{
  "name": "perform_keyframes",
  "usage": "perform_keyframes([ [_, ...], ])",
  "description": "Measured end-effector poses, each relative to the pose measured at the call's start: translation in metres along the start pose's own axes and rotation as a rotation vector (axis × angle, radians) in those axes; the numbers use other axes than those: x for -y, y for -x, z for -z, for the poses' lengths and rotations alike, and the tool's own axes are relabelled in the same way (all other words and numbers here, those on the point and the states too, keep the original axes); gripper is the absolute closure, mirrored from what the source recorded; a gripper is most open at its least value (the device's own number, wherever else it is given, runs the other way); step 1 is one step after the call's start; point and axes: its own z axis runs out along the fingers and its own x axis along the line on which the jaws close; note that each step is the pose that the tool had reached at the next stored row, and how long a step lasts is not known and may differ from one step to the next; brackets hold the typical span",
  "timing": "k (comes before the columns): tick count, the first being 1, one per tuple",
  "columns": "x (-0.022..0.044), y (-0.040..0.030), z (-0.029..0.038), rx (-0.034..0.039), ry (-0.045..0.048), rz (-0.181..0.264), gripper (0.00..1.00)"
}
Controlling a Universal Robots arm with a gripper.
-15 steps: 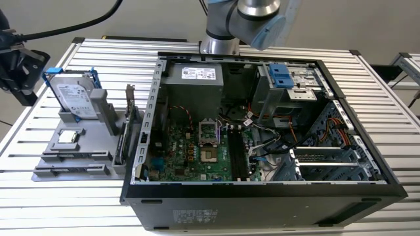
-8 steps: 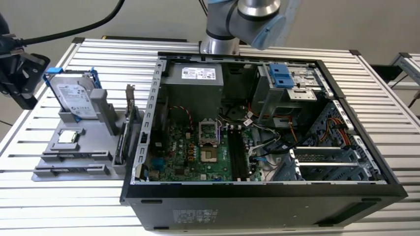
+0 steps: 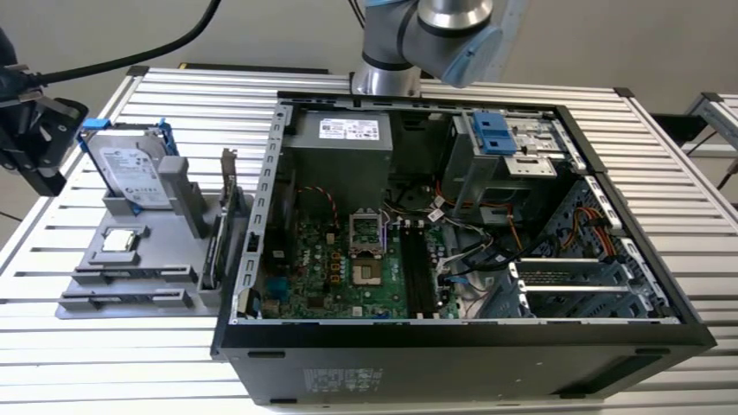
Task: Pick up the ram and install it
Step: 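Pick up the ram and move it above insertion slot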
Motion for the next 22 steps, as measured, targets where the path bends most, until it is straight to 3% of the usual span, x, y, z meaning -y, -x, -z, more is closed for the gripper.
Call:
perform_keyframes([
  [9,0.0001,0.0001,-0.0012,0.0004,-0.0026,0.0,1.0],
  [15,0.0002,0.0001,-0.0025,0.0004,-0.0183,0.0,1.0],
  [22,0.0002,0.0,-0.0031,0.0001,-0.0272,0.0,1.0],
])
